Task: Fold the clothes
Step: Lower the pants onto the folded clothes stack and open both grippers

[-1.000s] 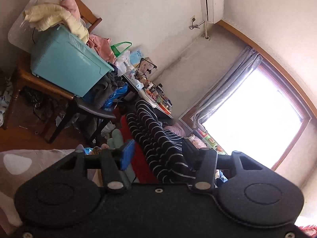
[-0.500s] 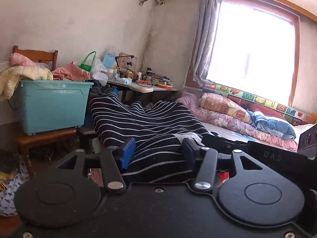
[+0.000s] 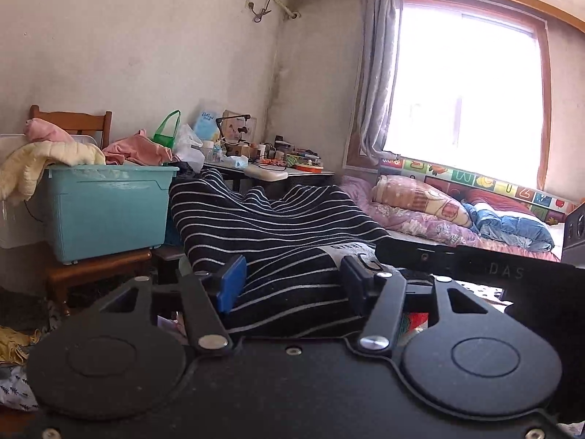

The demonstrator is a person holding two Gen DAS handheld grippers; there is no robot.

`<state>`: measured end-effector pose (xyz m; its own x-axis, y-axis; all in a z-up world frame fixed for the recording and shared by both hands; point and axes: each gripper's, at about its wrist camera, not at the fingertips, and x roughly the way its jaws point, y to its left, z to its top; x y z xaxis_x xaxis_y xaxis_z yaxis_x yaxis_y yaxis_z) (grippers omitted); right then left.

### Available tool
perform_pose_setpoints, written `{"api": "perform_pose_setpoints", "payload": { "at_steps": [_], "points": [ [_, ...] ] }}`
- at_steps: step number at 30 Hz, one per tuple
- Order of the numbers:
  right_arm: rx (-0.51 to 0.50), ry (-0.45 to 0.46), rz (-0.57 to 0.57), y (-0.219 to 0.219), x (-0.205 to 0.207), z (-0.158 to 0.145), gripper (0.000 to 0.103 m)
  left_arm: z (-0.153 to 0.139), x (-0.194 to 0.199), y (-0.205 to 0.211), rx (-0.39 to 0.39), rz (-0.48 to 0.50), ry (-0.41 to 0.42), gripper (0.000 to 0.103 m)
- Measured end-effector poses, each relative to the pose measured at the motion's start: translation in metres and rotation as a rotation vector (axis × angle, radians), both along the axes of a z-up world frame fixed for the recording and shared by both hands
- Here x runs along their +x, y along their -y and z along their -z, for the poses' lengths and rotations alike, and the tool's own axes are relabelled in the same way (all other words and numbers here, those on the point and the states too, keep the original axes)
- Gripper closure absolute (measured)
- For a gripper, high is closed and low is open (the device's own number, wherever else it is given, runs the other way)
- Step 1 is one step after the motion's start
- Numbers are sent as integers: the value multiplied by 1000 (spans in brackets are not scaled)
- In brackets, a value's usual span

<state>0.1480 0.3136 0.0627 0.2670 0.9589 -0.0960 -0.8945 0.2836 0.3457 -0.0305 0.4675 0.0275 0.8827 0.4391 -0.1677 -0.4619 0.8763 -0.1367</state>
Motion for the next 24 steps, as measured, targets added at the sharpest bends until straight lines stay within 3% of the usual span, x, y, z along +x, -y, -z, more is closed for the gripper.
{"api": "perform_pose_setpoints", "payload": {
  "at_steps": [5, 10, 14, 17, 19, 22, 24],
  "points": [
    [-16, -37, -8, 18, -13, -6, 32, -14, -7, 9, -27, -6, 6, 32],
    [-63, -163, -14, 42, -20, -13, 12, -27, -23, 23, -98, -38, 3, 23],
    [-131, -226, 3, 58, -29, -26, 1, -37, -40, 33, -184, -77, -23, 11],
    [-187, -215, 13, 68, -42, -39, 0, -46, -52, 43, -228, -118, -60, 0],
    [-229, -199, 24, 73, -51, -46, 0, -53, -58, 53, -226, -154, -90, 0],
    [-294, -190, 52, 80, -60, -56, 0, -64, -63, 77, -143, -306, -147, 0],
    [-322, -189, 63, 84, -64, -61, 0, -71, -68, 88, -103, -340, -172, 0]
  ]
}}
